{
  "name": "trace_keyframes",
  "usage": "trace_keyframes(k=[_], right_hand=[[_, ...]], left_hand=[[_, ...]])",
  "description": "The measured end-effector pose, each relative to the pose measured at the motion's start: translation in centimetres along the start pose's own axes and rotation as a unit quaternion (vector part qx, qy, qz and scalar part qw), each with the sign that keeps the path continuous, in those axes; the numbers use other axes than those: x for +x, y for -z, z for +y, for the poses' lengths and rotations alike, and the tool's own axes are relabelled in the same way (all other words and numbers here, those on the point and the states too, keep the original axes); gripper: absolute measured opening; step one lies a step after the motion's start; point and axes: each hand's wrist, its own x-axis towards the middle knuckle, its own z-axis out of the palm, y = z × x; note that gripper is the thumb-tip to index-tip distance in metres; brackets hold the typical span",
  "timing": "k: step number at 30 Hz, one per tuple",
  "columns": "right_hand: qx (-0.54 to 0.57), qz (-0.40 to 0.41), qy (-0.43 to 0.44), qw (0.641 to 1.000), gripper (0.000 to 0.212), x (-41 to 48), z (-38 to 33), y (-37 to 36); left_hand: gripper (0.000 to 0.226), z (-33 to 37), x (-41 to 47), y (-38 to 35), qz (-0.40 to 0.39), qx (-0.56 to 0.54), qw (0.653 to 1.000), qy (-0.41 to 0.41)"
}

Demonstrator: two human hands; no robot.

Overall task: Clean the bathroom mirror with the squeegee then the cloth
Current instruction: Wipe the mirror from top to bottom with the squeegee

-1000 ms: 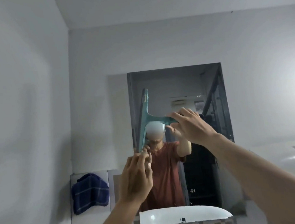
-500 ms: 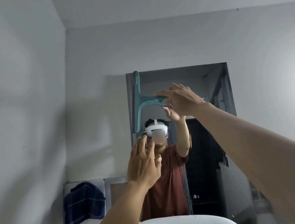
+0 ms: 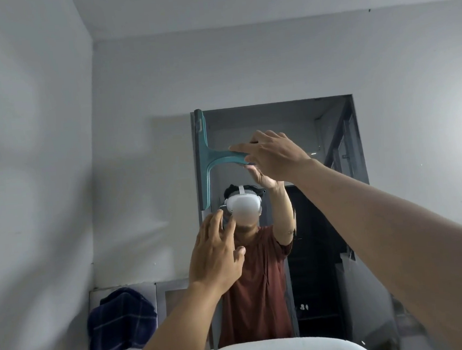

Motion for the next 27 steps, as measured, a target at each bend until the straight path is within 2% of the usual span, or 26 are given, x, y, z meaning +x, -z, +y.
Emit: trace_keyframes(k=[13, 27], right_hand=[[-0.018, 0.005, -0.027, 0.999, 0.048, -1.4, 1.3, 0.3], [-0.046, -0.03, -0.079, 0.995, 0.05, -4.9, 4.5, 2.2]], left_hand=[[0.076, -0.1, 0.0, 0.1, -0.006, -0.008, 1.0, 0.0], [0.078, 0.1, -0.1, 0.5, -0.01, -0.003, 1.0, -0.002]])
